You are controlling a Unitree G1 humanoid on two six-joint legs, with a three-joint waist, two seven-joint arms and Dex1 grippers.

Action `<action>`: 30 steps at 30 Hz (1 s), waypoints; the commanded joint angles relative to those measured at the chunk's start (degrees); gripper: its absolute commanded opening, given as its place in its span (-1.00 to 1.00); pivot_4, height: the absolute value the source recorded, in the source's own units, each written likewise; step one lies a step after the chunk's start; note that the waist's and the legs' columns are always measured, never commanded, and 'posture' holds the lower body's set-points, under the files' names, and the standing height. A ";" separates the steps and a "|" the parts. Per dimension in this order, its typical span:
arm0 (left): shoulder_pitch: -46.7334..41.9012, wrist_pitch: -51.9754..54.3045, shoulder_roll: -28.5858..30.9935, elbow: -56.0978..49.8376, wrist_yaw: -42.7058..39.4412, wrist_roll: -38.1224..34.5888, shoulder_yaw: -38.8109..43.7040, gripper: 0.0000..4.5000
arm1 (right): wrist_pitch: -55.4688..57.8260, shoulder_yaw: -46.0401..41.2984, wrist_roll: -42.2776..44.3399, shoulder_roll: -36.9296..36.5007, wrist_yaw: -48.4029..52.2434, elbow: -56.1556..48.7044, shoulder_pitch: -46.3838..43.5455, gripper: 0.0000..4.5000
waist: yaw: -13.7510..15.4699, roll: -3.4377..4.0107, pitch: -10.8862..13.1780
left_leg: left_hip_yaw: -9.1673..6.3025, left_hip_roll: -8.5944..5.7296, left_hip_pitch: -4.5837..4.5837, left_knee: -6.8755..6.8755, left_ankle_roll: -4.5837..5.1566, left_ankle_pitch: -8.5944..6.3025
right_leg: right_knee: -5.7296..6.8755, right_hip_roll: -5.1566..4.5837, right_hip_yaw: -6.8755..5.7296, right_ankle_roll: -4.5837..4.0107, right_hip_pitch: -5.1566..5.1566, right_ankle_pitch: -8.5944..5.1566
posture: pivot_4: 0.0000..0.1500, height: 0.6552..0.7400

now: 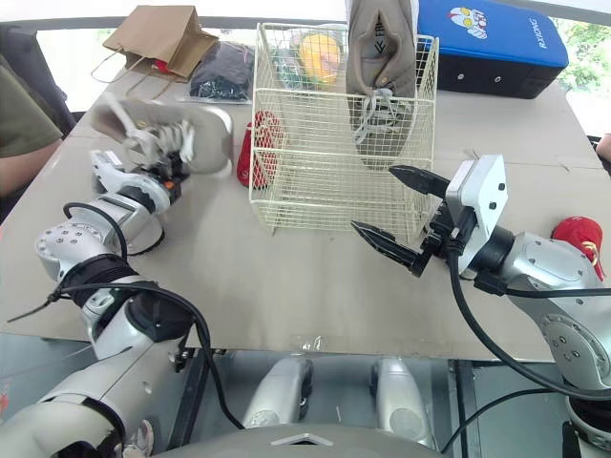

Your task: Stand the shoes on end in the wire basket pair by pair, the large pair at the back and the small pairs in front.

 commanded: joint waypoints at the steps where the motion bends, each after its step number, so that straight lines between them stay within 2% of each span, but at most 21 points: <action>1: -8.13 -10.33 1.73 -13.15 3.41 -3.96 -3.55 -0.71 | -0.62 -3.04 1.63 -0.01 -0.73 -2.20 0.30 0.99 | -0.07 -0.07 0.03 | 0.00 0.00 0.00 -0.01 -0.01 0.00 | -0.02 0.00 0.01 0.00 0.00 0.00 | 1.00 1.00; 7: -14.75 -24.79 4.31 -15.10 -11.54 4.39 -29.21 -0.71 | -1.17 -4.28 1.62 0.79 -2.61 -2.92 1.15 0.99 | 1.15 -0.11 0.04 | 0.03 -0.06 -0.08 -0.08 -0.03 0.01 | -0.32 0.00 -0.02 0.00 0.04 0.00 | 1.00 1.00; 11: -18.12 -43.28 4.36 -6.48 -21.29 15.26 -43.29 -0.71 | -1.18 -5.95 1.16 1.23 -5.87 -4.59 2.00 0.99 | 1.46 0.07 -0.04 | 0.05 -0.11 0.03 -0.08 -0.01 0.00 | -0.48 -0.02 -0.02 0.01 0.22 0.01 | 1.00 1.00; 14: -20.38 -59.63 4.40 4.30 -23.01 24.69 -50.20 -0.71 | -1.03 -7.33 0.87 1.35 -8.38 -6.95 3.72 0.99 | 1.08 0.13 -0.03 | 0.06 -0.08 0.07 -0.08 0.11 -0.07 | -0.45 0.01 0.00 0.01 0.23 0.01 | 1.00 1.00; 17: -22.28 -71.91 4.36 14.19 -22.56 30.53 -54.02 -0.71 | -0.87 -9.07 0.97 1.16 -10.88 -9.67 5.97 0.99 | 0.19 0.21 0.02 | 0.08 -0.05 0.07 -0.12 0.22 -0.13 | -0.46 0.04 0.05 0.01 0.21 0.01 | 1.00 1.00; 19: -22.47 -76.26 4.94 18.35 -21.50 34.06 -56.08 -0.71 | -0.86 -10.72 1.18 0.97 -12.49 -11.29 7.58 0.99 | -0.29 0.20 0.02 | 0.08 -0.05 0.01 -0.17 0.25 -0.15 | -0.49 0.04 0.05 0.01 0.14 0.01 | 1.00 1.00; 25: -14.32 -86.45 4.14 19.79 -23.02 41.73 -63.65 -0.71 | -1.11 -13.36 1.51 0.93 -15.10 -13.69 11.20 0.99 | 0.02 0.21 0.01 | 0.12 -0.07 -0.07 -0.19 0.30 -0.17 | -0.52 0.00 0.07 0.03 0.07 0.01 | 1.00 1.00; 27: -10.74 -86.89 3.55 18.96 -23.20 42.24 -64.61 -0.71 | -1.19 -13.28 1.22 0.79 -15.32 -13.67 11.33 0.99 | 0.06 0.24 -0.01 | 0.12 -0.06 -0.03 -0.19 0.30 -0.17 | -0.51 0.00 0.07 0.03 0.09 0.01 | 1.00 1.00; 30: -7.58 -80.90 3.22 16.93 -22.65 40.13 -62.94 -0.71 | -1.30 -13.47 1.55 0.63 -15.52 -13.65 11.32 0.99 | 0.26 0.27 -0.04 | 0.07 -0.04 -0.02 -0.10 0.30 -0.17 | -0.42 0.01 0.02 0.03 0.12 0.01 | 1.00 1.00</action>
